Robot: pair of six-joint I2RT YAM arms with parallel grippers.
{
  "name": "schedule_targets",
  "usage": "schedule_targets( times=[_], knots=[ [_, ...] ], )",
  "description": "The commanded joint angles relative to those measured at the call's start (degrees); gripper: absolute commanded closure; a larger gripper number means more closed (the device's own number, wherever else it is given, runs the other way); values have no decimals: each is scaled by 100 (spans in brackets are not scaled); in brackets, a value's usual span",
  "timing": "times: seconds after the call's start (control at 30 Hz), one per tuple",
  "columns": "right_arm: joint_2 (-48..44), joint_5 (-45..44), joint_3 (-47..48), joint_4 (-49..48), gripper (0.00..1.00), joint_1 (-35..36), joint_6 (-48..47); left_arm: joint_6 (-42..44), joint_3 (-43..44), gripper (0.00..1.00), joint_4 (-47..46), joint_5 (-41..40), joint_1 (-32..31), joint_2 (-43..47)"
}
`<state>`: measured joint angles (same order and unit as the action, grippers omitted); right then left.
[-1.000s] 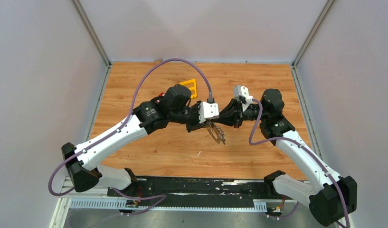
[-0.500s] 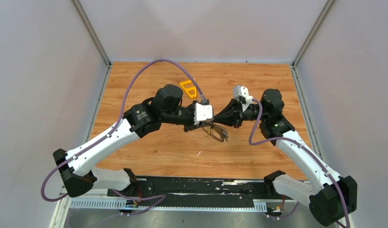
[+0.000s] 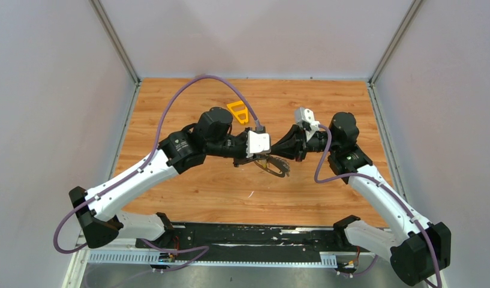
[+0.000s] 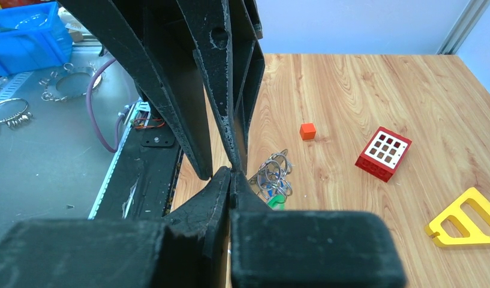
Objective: Put the keys on the keyring
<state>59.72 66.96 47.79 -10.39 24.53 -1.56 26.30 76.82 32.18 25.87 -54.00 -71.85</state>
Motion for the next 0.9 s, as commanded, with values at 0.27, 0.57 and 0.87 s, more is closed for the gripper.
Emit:
schedule_targets(
  times=[0.27,0.57,0.87],
  knots=[
    [-134,50,90,-288,100,-39,7,-36,-151,75,-265,102,-3,-31],
    [-164,58,73,-288,100,-39,-8,-156,-83,83,-255,-8,-6,-162],
    [-172,41,72,-261,100,-40,-43,-205,-86,83,-237,15,-4,-236]
  ],
)
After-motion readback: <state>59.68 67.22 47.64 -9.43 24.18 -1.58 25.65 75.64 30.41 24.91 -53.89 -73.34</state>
